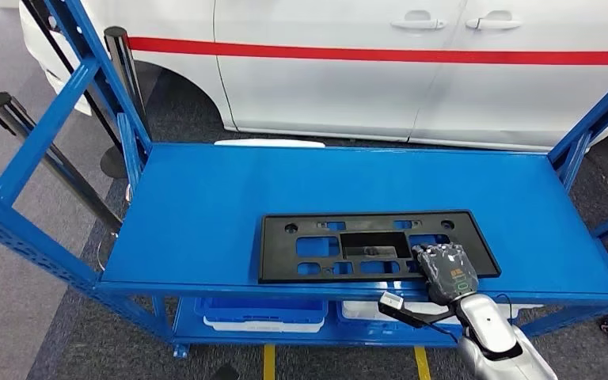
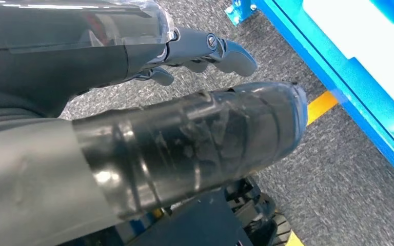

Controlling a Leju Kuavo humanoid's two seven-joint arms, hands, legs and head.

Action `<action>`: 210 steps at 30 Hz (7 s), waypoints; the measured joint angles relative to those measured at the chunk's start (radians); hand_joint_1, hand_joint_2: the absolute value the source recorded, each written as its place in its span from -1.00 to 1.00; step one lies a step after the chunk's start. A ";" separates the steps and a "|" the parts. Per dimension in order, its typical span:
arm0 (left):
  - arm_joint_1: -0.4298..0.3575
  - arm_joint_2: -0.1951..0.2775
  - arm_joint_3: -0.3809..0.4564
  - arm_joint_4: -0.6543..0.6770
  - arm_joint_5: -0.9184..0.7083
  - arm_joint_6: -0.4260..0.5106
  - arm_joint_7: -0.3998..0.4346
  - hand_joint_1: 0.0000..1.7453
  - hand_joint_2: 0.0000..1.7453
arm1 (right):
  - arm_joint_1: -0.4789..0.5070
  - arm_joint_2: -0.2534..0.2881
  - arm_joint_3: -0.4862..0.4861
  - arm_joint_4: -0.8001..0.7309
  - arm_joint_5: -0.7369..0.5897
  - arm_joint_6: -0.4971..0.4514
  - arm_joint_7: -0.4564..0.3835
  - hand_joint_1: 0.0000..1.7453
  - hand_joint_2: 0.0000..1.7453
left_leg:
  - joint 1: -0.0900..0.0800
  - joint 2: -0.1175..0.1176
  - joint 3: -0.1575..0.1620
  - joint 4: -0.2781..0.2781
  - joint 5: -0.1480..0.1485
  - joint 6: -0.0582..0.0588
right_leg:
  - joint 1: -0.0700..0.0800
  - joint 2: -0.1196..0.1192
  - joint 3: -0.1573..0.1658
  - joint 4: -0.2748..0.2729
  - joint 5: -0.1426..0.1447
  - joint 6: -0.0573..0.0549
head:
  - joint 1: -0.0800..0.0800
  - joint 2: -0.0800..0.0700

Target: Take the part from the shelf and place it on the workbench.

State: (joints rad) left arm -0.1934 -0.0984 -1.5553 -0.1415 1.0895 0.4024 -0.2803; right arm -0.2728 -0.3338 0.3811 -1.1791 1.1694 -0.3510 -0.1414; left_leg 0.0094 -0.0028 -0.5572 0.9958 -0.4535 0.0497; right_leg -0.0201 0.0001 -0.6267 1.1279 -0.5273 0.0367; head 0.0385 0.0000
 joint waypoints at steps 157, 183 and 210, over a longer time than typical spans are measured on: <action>0.056 0.010 0.023 0.002 0.175 0.129 -0.004 -1.00 1.00 | 0.404 0.394 0.015 -0.607 0.113 -0.339 -0.052 1.00 1.00 | -0.006 0.012 -0.013 0.017 -0.012 0.001 | 0.006 -0.001 -0.053 0.164 -0.074 -0.007 | 0.002 0.000; 0.055 0.010 0.015 0.002 0.188 0.133 -0.001 -1.00 1.00 | 0.451 0.425 -0.020 -0.622 0.088 -0.339 -0.085 1.00 1.00 | 0.005 0.010 0.039 0.003 -0.040 -0.013 | 0.006 -0.001 -0.020 0.006 0.004 -0.016 | -0.002 0.000; 0.057 0.009 0.011 0.003 0.189 0.133 -0.003 -1.00 1.00 | 0.460 0.425 -0.033 -0.623 0.063 -0.339 -0.097 1.00 1.00 | -0.007 0.004 0.062 0.007 -0.068 -0.036 | 0.014 -0.007 -0.002 -0.084 0.103 -0.037 | -0.002 0.000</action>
State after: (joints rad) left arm -0.1368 -0.0895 -1.5438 -0.1389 1.2789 0.5356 -0.2829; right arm 0.1871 0.0915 0.3485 -1.8022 1.2325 -0.6905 -0.2387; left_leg 0.0029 0.0016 -0.4952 1.0025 -0.5214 0.0136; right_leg -0.0056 -0.0073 -0.6291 1.0439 -0.4247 -0.0002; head 0.0363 0.0000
